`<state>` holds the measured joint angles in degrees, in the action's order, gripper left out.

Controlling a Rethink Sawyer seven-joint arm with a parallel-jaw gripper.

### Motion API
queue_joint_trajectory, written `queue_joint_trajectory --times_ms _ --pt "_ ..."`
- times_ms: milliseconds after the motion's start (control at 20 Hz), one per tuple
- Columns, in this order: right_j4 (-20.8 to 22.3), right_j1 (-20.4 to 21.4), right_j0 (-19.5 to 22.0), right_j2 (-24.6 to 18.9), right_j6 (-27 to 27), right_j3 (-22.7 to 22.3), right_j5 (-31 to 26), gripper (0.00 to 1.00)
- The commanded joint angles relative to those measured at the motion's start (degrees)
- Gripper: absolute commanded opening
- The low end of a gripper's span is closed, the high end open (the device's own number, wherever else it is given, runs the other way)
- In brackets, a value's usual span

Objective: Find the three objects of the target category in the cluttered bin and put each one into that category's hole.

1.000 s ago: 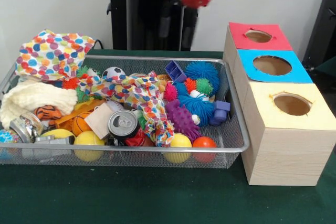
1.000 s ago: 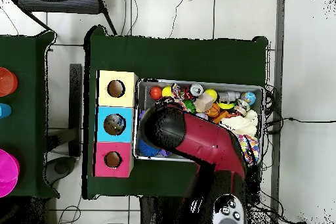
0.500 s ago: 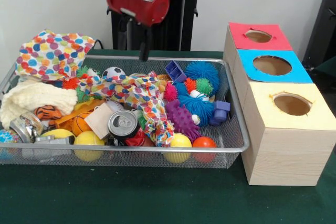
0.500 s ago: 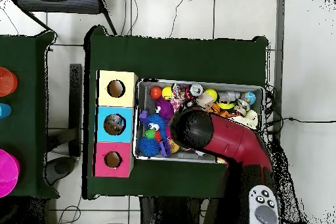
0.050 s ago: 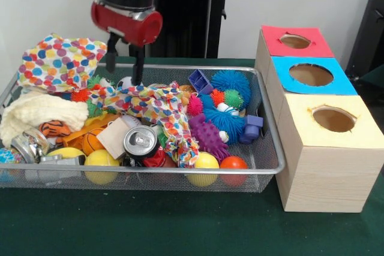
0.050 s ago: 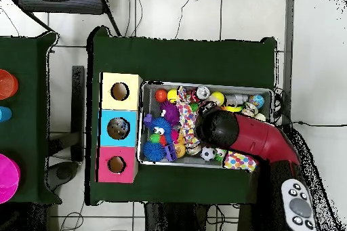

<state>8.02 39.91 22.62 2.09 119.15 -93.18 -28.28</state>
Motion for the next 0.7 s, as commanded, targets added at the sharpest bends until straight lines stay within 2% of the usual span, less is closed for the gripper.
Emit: queue_joint_trajectory --times_ms 50,200,300,450,700 --pt "7.1 -6.2 4.8 -11.7 -15.2 6.4 -1.0 1.00" --pt "8.9 -10.0 7.1 -14.2 -14.6 8.4 0.8 1.00" --pt "10.7 -10.9 7.3 -14.4 -14.0 9.5 1.7 1.00" --pt "13.8 -9.9 7.1 -14.1 -13.3 10.6 2.2 1.00" --pt "16.9 -7.6 7.9 -14.8 -15.2 14.4 -2.2 1.00"
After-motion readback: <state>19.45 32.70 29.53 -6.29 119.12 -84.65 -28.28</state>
